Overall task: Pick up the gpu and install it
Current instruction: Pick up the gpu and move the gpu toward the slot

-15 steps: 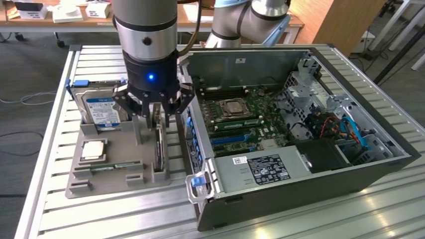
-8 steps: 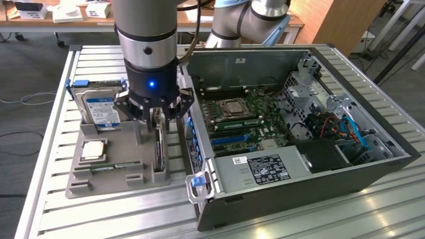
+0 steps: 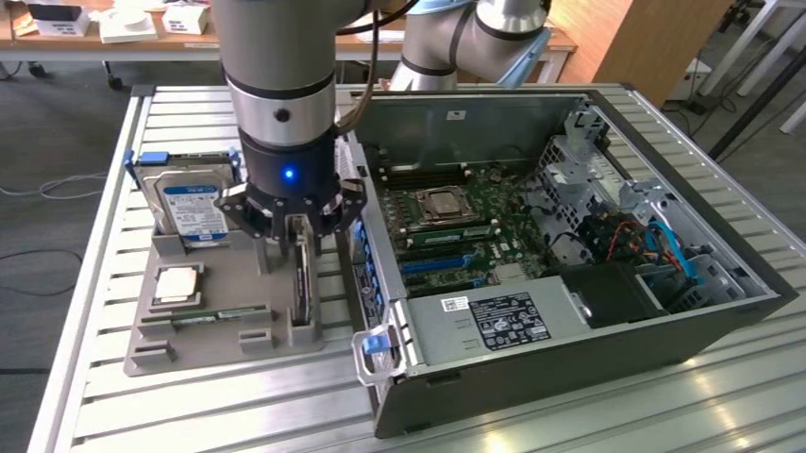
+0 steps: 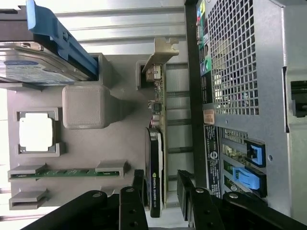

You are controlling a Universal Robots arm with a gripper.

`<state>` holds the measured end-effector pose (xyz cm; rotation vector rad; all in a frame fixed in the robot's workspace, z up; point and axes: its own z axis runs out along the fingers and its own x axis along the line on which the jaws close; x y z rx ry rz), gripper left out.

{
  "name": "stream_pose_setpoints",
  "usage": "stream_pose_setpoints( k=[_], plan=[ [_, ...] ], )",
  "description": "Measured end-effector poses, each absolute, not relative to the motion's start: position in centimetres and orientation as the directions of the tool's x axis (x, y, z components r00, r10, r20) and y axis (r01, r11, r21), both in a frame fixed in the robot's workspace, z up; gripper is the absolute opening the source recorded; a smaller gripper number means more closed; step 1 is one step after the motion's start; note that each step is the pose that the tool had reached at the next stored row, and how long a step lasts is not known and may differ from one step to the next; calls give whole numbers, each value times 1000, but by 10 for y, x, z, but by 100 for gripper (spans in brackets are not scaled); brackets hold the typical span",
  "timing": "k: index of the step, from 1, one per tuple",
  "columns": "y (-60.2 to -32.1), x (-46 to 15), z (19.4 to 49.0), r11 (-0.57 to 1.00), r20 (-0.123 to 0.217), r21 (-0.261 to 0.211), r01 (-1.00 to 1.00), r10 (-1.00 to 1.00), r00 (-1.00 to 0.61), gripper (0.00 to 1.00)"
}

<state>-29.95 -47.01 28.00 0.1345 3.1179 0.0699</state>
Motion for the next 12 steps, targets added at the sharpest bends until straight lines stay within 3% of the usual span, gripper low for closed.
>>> stream_pose_setpoints(
  k=[12],
  plan=[
    [-470, -300, 265, 995, -18, 46, 86, 87, -996, 42]
  ],
)
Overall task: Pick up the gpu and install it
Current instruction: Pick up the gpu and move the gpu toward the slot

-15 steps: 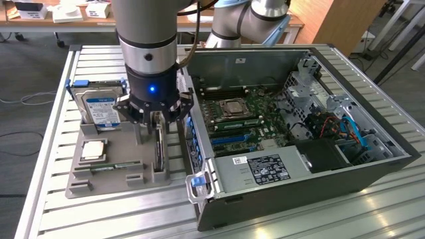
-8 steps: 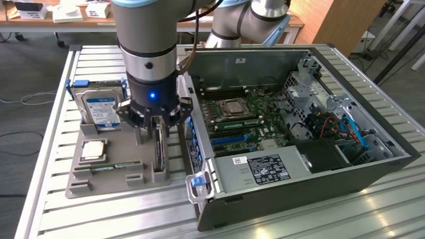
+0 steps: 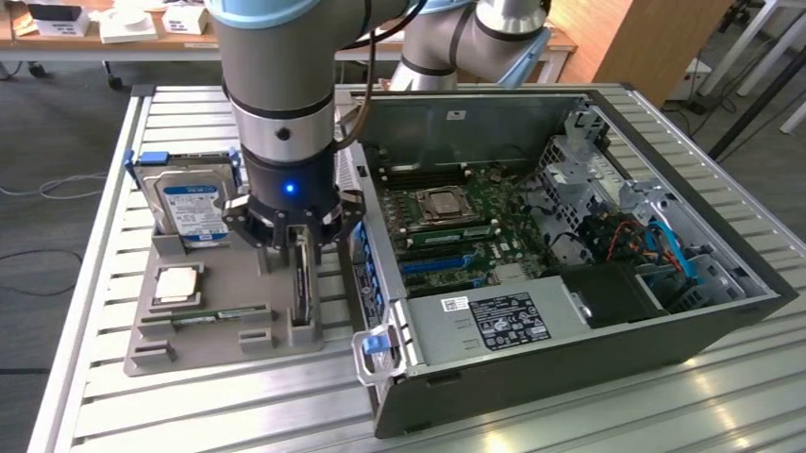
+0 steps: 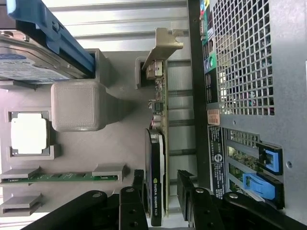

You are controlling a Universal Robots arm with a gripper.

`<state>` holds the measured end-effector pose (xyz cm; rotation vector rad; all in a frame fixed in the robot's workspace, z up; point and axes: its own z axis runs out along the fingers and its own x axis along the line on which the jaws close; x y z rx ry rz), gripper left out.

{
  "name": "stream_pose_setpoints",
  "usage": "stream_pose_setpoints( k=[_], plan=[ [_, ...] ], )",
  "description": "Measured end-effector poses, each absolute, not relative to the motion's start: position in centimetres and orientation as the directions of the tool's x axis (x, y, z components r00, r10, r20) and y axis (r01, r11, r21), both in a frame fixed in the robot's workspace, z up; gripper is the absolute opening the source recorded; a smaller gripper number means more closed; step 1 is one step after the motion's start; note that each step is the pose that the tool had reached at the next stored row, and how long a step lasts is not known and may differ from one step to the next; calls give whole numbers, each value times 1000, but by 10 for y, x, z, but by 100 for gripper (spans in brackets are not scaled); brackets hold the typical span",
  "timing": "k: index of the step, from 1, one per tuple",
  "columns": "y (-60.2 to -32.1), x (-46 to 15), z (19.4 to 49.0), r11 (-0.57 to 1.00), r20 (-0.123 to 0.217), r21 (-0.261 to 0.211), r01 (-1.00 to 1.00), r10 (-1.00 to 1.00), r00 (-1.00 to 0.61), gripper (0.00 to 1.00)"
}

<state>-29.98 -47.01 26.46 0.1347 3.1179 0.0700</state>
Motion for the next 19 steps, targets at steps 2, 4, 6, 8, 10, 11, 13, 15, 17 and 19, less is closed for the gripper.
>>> stream_pose_setpoints(
  k=[2, 4, 6, 8, 10, 11, 13, 15, 17, 19],
  plan=[
    [-470, -300, 261, 995, -18, 46, 86, 87, -996, 42],
    [-470, -300, 258, 995, -18, 46, 86, 87, -996, 42],
    [-470, -300, 256, 995, -18, 46, 86, 87, -996, 42],
    [-470, -300, 256, 995, -18, 45, 86, 87, -996, 42],
    [-470, -300, 255, 995, -18, 46, 86, 87, -996, 42],
    [-470, -300, 255, 995, -18, 46, 86, 87, -996, 42],
    [-470, -300, 253, 995, -18, 46, 86, 87, -996, 42],
    [-470, -300, 252, 995, -18, 48, 86, 87, -996, 42],
    [-470, -300, 252, 995, -18, 48, 86, 87, -996, 42],
    [-470, -300, 252, 995, -18, 48, 86, 87, -996, 42]
  ],
)
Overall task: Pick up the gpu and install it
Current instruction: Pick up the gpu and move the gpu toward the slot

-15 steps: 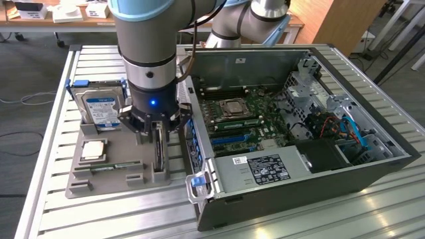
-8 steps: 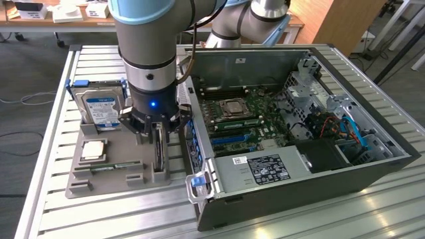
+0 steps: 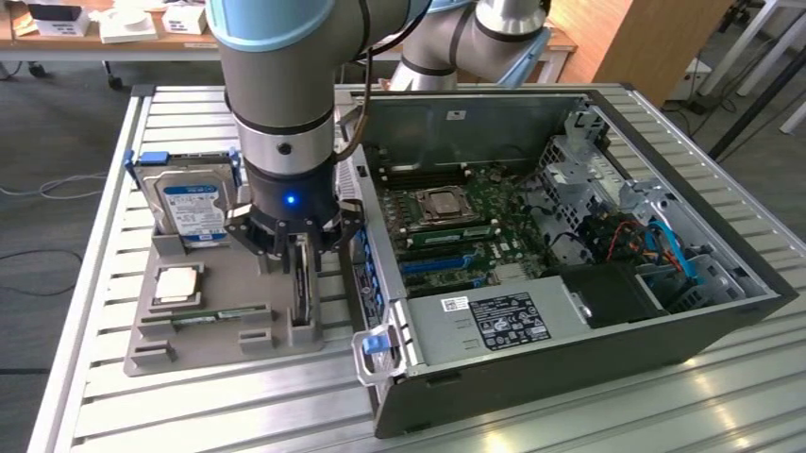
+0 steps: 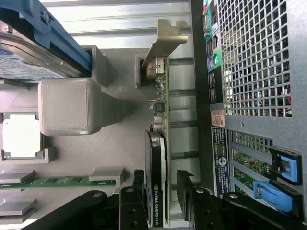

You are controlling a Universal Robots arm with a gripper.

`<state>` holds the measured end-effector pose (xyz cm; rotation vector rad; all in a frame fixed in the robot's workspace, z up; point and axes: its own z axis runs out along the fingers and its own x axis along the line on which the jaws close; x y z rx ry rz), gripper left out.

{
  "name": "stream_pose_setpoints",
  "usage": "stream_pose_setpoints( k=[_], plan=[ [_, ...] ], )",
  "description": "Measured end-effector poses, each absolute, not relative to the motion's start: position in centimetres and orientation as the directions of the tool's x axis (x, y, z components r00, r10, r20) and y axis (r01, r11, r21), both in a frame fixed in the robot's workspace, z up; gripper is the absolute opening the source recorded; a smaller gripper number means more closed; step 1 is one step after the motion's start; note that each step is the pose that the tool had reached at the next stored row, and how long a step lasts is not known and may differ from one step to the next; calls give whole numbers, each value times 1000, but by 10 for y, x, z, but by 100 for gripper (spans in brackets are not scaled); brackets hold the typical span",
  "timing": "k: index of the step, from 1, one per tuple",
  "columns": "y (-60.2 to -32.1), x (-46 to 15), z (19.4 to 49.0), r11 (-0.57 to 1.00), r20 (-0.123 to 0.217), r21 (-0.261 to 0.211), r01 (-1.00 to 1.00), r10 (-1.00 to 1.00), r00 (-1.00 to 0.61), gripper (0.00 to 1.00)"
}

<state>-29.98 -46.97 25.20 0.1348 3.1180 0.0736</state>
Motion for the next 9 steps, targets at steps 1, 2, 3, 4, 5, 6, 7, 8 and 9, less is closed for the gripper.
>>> stream_pose_setpoints(
  k=[1, 2, 3, 4, 5, 6, 7, 8, 9],
  plan=[
    [-469, -300, 252, 995, -18, 48, 86, 87, -996, 42],
    [-468, -300, 252, 995, -18, 48, 86, 87, -996, 42],
    [-467, -300, 251, 995, -18, 48, 86, 87, -996, 42],
    [-466, -300, 251, 995, -18, 48, 86, 87, -996, 42],
    [-465, -300, 251, 995, -18, 48, 86, 87, -996, 42],
    [-464, -300, 251, 995, -18, 48, 86, 87, -996, 42],
    [-463, -300, 251, 995, -18, 48, 86, 87, -996, 42],
    [-462, -300, 251, 995, -18, 48, 86, 87, -996, 42],
    [-462, -300, 251, 995, -18, 48, 86, 87, -996, 42]
  ],
)
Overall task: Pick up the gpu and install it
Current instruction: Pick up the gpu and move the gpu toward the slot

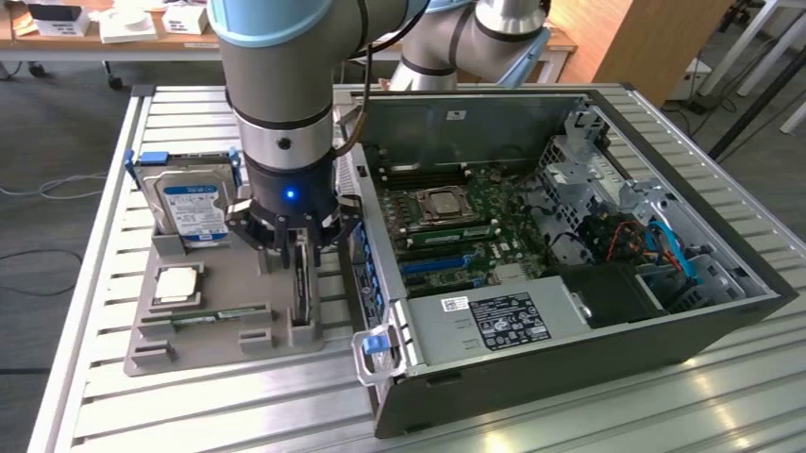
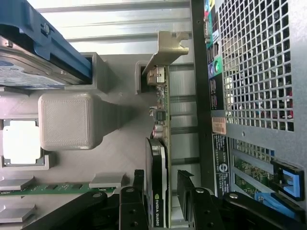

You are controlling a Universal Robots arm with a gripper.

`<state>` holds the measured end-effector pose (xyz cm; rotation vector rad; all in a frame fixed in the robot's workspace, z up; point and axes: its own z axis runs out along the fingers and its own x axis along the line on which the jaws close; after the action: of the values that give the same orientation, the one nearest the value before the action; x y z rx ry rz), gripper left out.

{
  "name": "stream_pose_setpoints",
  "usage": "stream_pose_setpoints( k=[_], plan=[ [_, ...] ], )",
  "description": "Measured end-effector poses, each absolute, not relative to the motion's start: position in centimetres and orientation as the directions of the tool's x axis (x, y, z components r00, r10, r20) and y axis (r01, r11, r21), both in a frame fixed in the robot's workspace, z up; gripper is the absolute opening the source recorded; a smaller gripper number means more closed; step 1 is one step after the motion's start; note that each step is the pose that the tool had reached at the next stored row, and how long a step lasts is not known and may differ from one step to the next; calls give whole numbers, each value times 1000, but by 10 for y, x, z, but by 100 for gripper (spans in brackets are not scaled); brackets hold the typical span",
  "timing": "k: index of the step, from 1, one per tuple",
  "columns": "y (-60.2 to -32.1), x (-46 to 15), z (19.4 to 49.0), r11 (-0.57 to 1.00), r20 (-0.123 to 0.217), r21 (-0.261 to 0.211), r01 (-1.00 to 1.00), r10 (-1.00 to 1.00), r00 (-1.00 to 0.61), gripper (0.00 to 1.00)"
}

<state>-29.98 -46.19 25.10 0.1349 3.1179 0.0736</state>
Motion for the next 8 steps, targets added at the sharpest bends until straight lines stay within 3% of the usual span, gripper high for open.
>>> stream_pose_setpoints(
  k=[8],
  plan=[
    [-461, -300, 245, 995, -18, 48, 86, 87, -996, 42]
  ],
)
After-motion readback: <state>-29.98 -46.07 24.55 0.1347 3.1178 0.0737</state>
